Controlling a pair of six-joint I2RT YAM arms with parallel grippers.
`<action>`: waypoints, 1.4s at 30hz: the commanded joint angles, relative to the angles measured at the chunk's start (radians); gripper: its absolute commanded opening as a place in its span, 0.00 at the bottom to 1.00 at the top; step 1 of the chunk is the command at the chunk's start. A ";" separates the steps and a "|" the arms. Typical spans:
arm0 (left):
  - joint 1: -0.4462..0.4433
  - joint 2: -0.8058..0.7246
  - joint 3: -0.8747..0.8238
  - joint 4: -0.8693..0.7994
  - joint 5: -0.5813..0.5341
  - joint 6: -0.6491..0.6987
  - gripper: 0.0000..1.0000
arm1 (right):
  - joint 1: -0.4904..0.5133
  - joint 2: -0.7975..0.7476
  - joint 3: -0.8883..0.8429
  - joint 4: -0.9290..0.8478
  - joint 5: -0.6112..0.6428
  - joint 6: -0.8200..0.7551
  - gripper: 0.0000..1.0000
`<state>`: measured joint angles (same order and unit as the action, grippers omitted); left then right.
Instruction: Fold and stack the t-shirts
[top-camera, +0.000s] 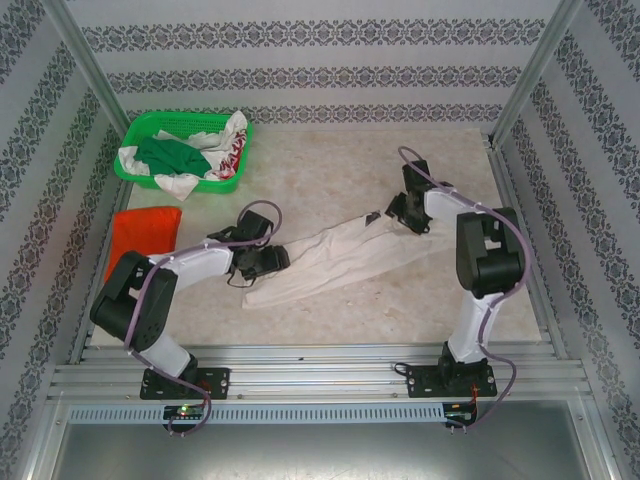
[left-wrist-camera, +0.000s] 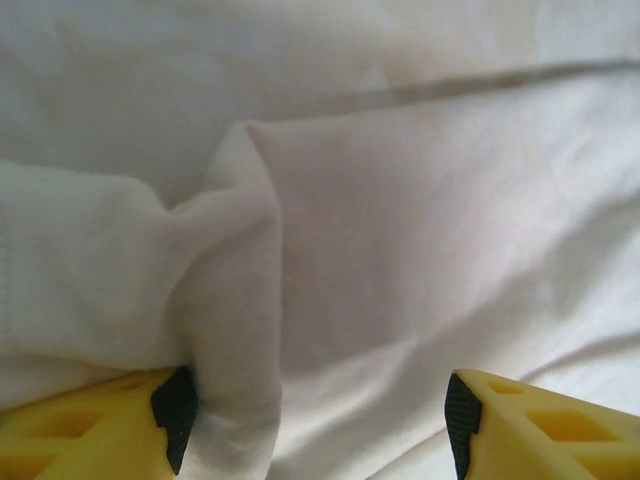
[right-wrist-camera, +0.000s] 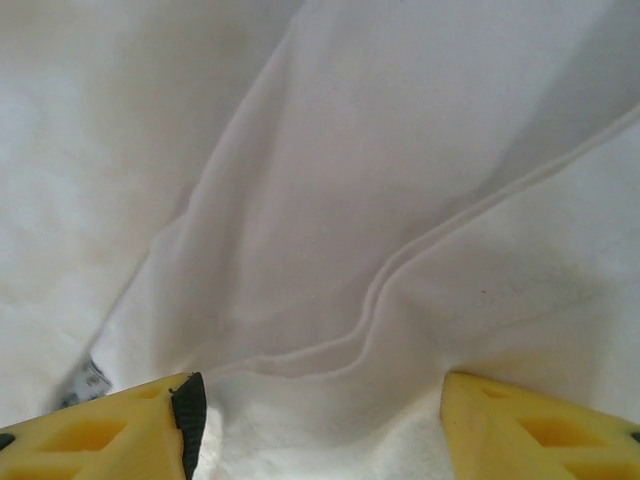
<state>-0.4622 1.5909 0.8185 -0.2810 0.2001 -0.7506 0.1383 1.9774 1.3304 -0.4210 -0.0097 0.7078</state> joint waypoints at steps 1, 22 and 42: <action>-0.056 -0.015 -0.073 -0.154 -0.038 -0.100 0.70 | 0.026 0.122 0.180 -0.034 -0.020 -0.089 0.66; 0.020 -0.216 0.014 -0.149 -0.318 0.119 1.00 | 0.033 -0.066 0.089 0.221 -0.043 -0.030 0.70; 0.079 -0.113 -0.138 -0.031 0.141 0.073 0.24 | -0.185 0.038 0.088 0.170 -0.038 -0.039 0.62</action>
<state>-0.3782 1.4952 0.7105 -0.3420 0.2893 -0.6380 -0.0353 1.9583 1.3479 -0.2054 -0.0528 0.7189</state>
